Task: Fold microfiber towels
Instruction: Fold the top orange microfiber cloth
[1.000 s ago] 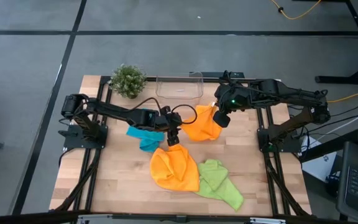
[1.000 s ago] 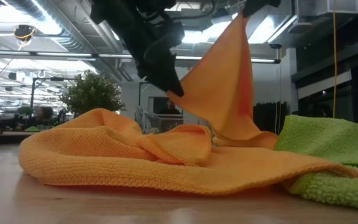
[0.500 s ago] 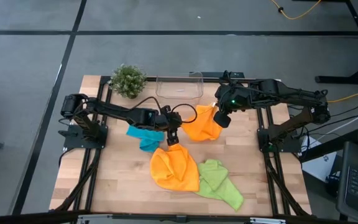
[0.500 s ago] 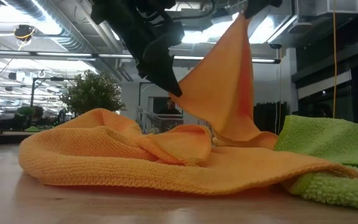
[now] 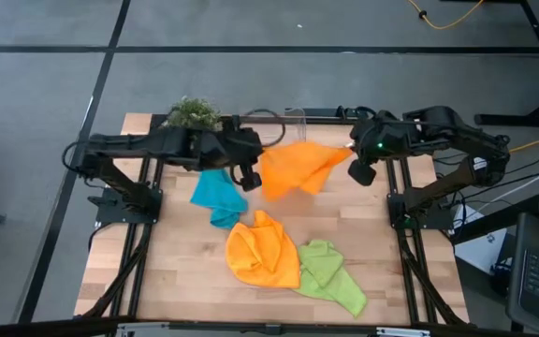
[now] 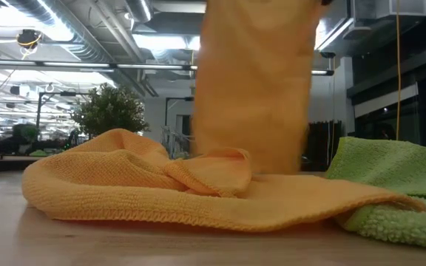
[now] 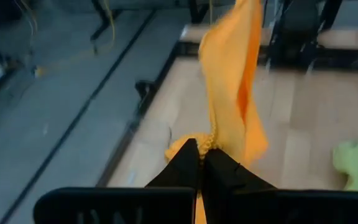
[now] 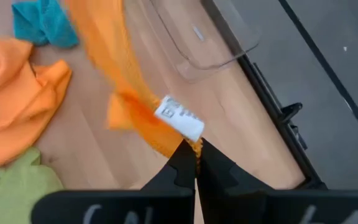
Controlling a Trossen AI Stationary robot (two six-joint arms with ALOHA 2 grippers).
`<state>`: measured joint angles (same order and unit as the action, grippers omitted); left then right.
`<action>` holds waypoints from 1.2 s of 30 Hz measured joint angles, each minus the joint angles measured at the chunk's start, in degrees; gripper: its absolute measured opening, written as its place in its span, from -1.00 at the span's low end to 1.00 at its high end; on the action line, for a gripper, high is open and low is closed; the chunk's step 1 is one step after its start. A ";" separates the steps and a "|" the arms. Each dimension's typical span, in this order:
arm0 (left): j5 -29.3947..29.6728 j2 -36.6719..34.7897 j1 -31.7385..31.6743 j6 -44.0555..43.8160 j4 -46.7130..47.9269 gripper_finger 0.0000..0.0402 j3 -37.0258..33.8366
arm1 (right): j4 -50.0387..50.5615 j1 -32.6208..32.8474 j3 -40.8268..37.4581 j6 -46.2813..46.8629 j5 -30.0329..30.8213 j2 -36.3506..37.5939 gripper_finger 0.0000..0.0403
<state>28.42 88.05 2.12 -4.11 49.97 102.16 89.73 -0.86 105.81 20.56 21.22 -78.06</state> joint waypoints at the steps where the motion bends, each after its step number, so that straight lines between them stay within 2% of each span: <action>1: 0.19 0.29 0.01 0.43 0.73 -1.00 1.22 | 0.10 0.00 0.01 -0.05 0.07 0.29 -0.99; 4: 0.51 1.27 -0.10 0.18 1.20 -1.00 3.05 | 0.23 -0.03 0.06 -0.56 -1.49 1.17 -0.99; 7: -1.60 2.07 0.10 0.11 1.67 -1.00 3.05 | 0.21 -0.03 0.08 -5.78 -10.18 1.02 -0.99; 8: -1.74 2.53 0.34 0.07 1.96 -1.00 3.05 | 0.22 0.04 0.03 -5.54 -9.89 0.97 -0.99; 12: -0.79 3.73 0.80 0.23 1.87 -1.00 2.92 | 0.25 -0.13 0.05 -1.55 -1.53 1.11 -0.99; 13: -0.53 3.74 0.79 0.23 1.34 -1.00 2.93 | 0.25 -0.17 0.05 -2.97 -2.70 1.14 -0.99; 15: 0.49 3.78 0.40 0.32 -0.08 -1.00 3.18 | 0.28 -0.03 0.05 -7.57 -8.77 1.26 -0.99; 16: 1.25 3.86 0.38 0.65 0.57 -1.00 3.59 | 0.28 0.10 0.05 -8.19 -9.18 1.27 -0.99; 21: 6.51 3.73 0.38 5.09 -0.05 -1.00 7.86 | 0.28 -0.77 0.05 -7.42 4.44 1.87 -0.99; 23: 6.95 3.74 0.38 5.79 0.06 -1.00 9.49 | 0.31 -1.16 0.07 -7.23 6.22 2.38 -0.99; 26: 7.04 3.82 0.87 5.31 0.18 -1.00 11.74 | 0.12 -1.40 0.07 -6.08 3.83 2.92 -0.99; 29: 7.01 3.80 2.39 4.01 0.15 -1.00 13.08 | -0.09 -1.16 0.89 -4.60 -1.47 3.39 -0.99; 36: 6.61 3.80 7.68 -0.27 0.37 -1.00 13.22 | -0.57 3.23 4.61 1.37 -10.36 3.23 -0.99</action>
<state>35.03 91.85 9.80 -4.39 50.33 115.37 89.16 2.37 110.42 21.93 10.86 -74.83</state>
